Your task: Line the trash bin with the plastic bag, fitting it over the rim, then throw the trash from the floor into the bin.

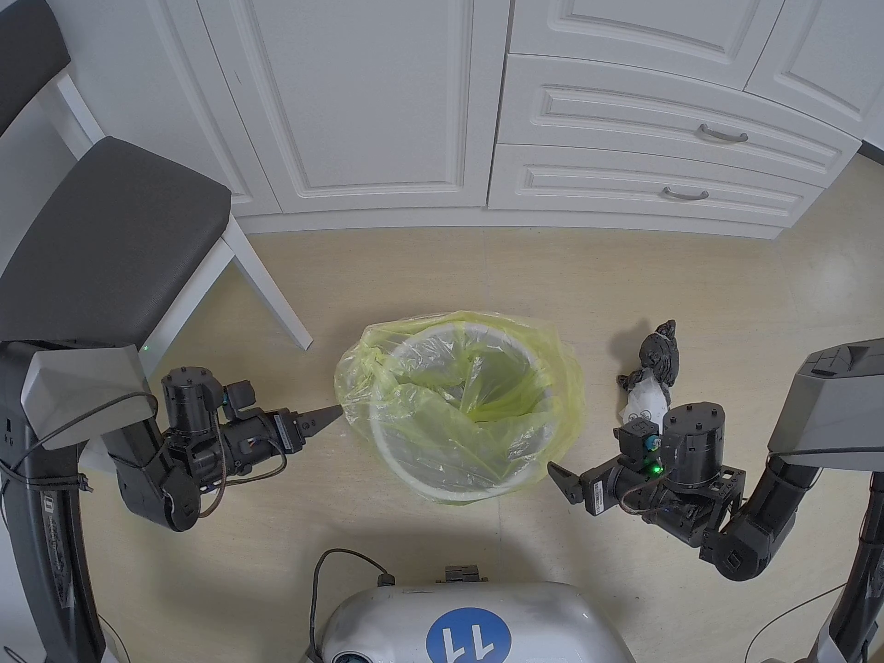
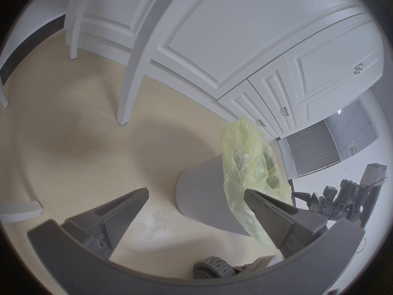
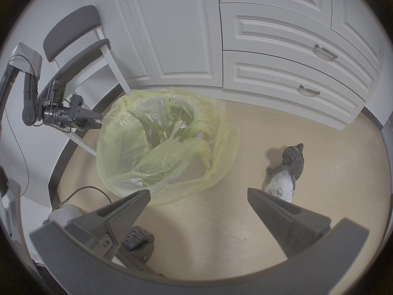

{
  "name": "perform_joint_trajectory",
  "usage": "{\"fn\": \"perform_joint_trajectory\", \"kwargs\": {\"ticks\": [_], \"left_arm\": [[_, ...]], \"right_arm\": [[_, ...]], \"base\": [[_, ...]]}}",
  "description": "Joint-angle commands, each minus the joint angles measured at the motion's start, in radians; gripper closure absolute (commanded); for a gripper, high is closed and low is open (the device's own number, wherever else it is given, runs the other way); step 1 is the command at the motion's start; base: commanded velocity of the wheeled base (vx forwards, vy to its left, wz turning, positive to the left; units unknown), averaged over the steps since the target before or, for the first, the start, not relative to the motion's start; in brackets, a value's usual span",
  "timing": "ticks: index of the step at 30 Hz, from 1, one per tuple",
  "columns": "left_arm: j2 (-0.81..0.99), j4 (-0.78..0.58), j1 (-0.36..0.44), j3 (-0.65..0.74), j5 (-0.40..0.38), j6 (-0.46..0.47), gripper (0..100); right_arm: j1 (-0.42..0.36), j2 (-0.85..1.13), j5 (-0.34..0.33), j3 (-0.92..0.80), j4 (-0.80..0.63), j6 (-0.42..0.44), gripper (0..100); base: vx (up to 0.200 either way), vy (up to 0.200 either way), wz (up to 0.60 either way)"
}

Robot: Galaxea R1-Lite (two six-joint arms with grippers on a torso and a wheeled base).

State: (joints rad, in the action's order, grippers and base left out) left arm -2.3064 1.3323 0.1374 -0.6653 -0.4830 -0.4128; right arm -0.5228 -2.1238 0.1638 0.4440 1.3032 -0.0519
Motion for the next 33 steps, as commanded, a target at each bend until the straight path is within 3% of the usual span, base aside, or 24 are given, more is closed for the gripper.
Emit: {"fn": "perform_joint_trajectory", "kwargs": {"ticks": [1, 6, 12, 23, 33], "left_arm": [[-0.045, 0.002, 0.034, -0.022, 0.014, -0.003, 0], [-0.080, -0.001, 0.051, -0.062, 0.049, -0.006, 0], [-0.156, -0.016, 0.076, -0.142, 0.152, -0.006, 0], [-0.208, -0.033, 0.090, -0.194, 0.205, -0.006, 0], [-0.153, -0.048, 0.082, -0.146, 0.198, 0.006, 0]], "right_arm": [[0.000, -0.004, 0.000, 0.001, 0.001, 0.000, 0], [0.000, -0.018, 0.000, 0.002, 0.007, -0.002, 0], [0.000, -0.073, 0.002, 0.004, 0.065, -0.003, 0], [0.004, -0.059, 0.003, 0.016, 0.070, -0.003, 0], [0.006, 0.019, 0.003, -0.016, 0.067, -0.009, 0]], "base": [[0.000, 0.000, 0.00], [0.000, 0.000, 0.00], [0.000, 0.000, 0.00], [0.000, 0.000, 0.00], [0.000, 0.000, 0.00]]}}
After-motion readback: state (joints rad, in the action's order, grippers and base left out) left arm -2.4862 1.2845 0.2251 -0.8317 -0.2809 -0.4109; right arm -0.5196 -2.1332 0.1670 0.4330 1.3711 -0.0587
